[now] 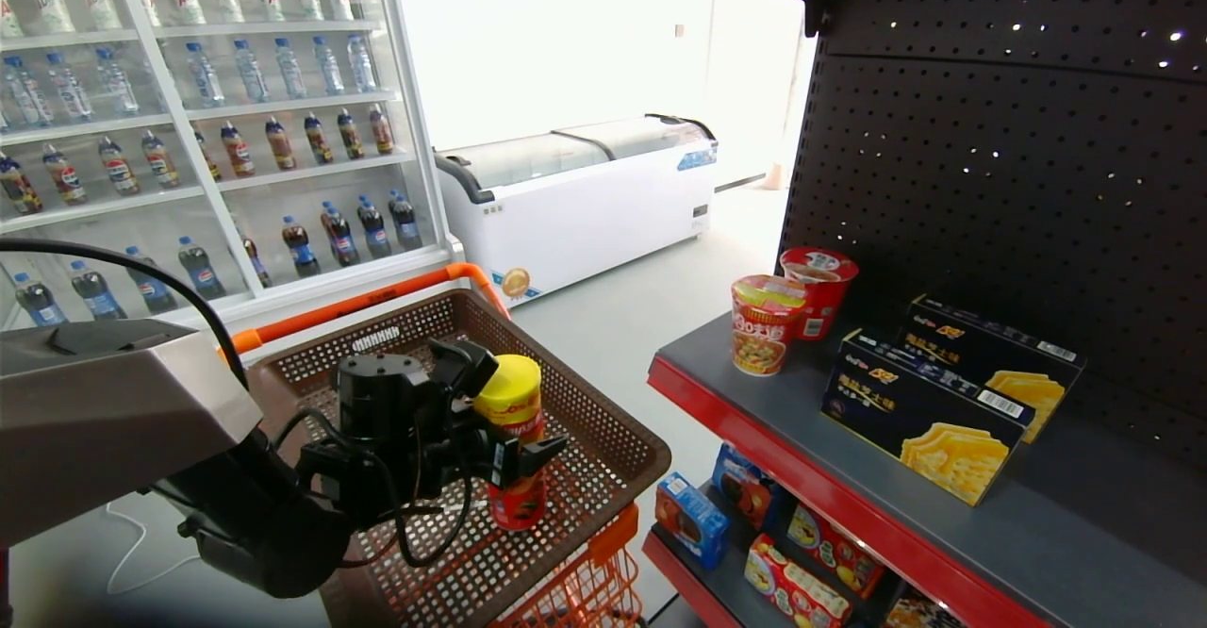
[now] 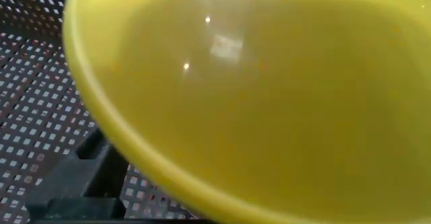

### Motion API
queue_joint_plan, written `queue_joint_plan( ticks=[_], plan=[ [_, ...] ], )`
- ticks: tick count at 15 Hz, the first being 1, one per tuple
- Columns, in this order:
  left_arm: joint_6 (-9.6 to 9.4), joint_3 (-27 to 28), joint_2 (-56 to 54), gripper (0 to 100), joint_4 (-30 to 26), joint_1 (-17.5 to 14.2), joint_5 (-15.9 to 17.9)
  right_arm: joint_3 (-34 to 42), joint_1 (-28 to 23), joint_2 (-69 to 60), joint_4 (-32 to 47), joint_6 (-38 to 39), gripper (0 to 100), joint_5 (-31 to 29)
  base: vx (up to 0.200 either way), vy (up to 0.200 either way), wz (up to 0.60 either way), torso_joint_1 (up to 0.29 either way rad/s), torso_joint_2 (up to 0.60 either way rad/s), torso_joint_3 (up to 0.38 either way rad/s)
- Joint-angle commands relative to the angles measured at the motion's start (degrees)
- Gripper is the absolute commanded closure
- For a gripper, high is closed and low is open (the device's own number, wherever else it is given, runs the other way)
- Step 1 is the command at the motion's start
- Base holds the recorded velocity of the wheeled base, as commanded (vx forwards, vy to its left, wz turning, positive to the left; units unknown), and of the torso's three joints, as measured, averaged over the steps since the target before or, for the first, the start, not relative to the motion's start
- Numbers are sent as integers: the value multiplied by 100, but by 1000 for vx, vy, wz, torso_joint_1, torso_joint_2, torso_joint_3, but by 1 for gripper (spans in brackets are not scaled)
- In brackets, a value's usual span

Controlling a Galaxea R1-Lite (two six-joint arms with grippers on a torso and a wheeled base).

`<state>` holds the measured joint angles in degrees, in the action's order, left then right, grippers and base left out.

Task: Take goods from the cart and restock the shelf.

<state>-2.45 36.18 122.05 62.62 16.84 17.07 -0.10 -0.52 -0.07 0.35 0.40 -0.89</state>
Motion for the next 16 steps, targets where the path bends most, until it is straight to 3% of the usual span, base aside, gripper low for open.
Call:
queue_joint_plan(
  ticks=[1, 5, 6, 13, 16],
  plan=[
    [8, -67, -6, 0, 13, -14, -2, 1, 0, 7, 0, 4, 0, 1, 0, 0, 0, 0, 0, 0],
    [8, -15, 47, 0, 119, -84, -2, 1, 0, 7, 0, -5, 0, 1, 0, 0, 0, 0, 0, 0],
    [8, -6, 56, 100, 119, -84, -2, 1, 0, 7, 0, 4, 0, 1, 0, 0, 0, 0, 0, 0],
    [-71, -94, -182, 100, 154, -14, -177, 1, 0, 7, 0, -5, 0, 1, 0, 0, 0, 0, 0, 0],
    [-186, -313, -876, 100, 83, 57, -626, 1, 0, 7, 0, 4, 0, 1, 0, 0, 0, 0, 0, 0]
  ],
)
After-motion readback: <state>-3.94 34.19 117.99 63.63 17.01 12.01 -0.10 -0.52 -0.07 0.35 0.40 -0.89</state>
